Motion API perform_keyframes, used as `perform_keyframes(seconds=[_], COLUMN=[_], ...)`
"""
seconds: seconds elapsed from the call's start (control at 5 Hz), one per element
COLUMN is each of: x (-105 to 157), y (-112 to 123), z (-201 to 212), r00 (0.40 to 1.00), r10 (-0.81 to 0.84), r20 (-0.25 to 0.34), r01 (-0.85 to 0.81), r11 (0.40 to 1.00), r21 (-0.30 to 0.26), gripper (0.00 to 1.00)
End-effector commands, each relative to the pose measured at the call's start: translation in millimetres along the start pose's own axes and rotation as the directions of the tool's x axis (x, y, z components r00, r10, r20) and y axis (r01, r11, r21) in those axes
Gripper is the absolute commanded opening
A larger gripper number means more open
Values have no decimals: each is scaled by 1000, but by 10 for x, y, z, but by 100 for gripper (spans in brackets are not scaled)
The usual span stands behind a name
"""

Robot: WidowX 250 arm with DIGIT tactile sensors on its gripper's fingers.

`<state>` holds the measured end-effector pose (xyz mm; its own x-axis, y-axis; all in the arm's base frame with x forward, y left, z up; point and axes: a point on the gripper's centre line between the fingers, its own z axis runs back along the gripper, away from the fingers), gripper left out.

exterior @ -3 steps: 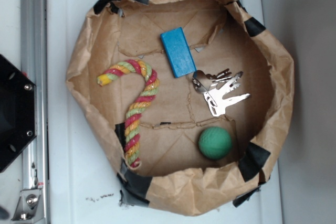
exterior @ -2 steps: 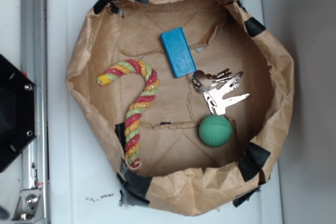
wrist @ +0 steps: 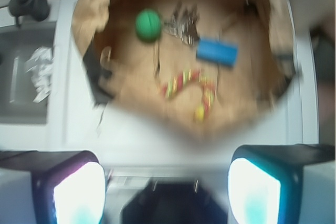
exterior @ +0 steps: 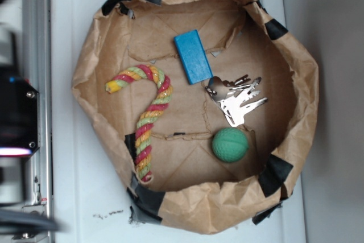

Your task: Grab the silver keys.

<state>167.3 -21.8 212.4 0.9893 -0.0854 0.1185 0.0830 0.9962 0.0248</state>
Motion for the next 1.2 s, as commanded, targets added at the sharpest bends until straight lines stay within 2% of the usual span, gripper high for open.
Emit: perform_keyframes(seconds=[0.0, 0.2, 0.4, 0.6, 0.8, 1.0], x=[531, 654, 707, 749, 855, 869], y=[116, 273, 440, 515, 550, 552], z=[-137, -262, -335, -357, -546, -755], r00=[935, 844, 826, 811, 792, 797], r10=[-336, -510, -512, -498, -539, -557], r20=[113, 166, 237, 307, 288, 234], r01=[346, 529, 544, 523, 549, 552], r11=[934, 842, 833, 852, 834, 828], r21=[-92, -107, -99, 1, 50, 92], gripper=[100, 100, 100, 100, 100, 100])
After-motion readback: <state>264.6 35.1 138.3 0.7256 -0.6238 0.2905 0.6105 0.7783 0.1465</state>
